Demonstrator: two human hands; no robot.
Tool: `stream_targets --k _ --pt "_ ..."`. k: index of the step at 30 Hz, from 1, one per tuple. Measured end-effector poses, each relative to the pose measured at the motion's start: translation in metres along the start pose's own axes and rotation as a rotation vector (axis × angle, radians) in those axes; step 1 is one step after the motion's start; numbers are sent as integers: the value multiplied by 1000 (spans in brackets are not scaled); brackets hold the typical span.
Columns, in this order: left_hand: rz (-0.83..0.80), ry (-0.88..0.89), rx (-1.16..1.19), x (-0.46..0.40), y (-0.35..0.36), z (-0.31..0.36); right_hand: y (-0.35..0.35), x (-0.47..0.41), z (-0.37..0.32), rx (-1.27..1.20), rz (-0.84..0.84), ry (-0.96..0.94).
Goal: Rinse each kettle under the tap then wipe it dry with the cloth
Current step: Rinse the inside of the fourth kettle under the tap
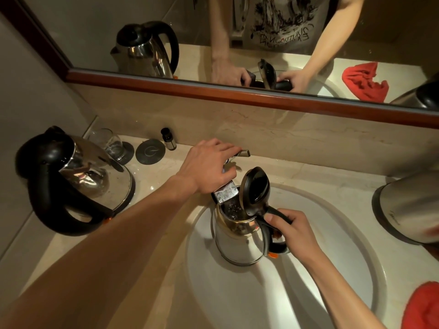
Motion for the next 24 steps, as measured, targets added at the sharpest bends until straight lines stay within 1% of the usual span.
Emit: stream_targets --k 12,24 --pt "4 3 17 1 -1 1 2 1 -3 -5 -34 7" --pt "1 0 5 0 0 0 2 -1 -3 21 -30 -8"
Point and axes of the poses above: each hand's wrist, its own x-axis away from the middle knuckle, its own y-axis out of the palm, z = x × y, the point moved 9 cm from there along -x, towards the middle knuckle, and after that the axes turned 15 degrees about -z, right-handed, at the moved point
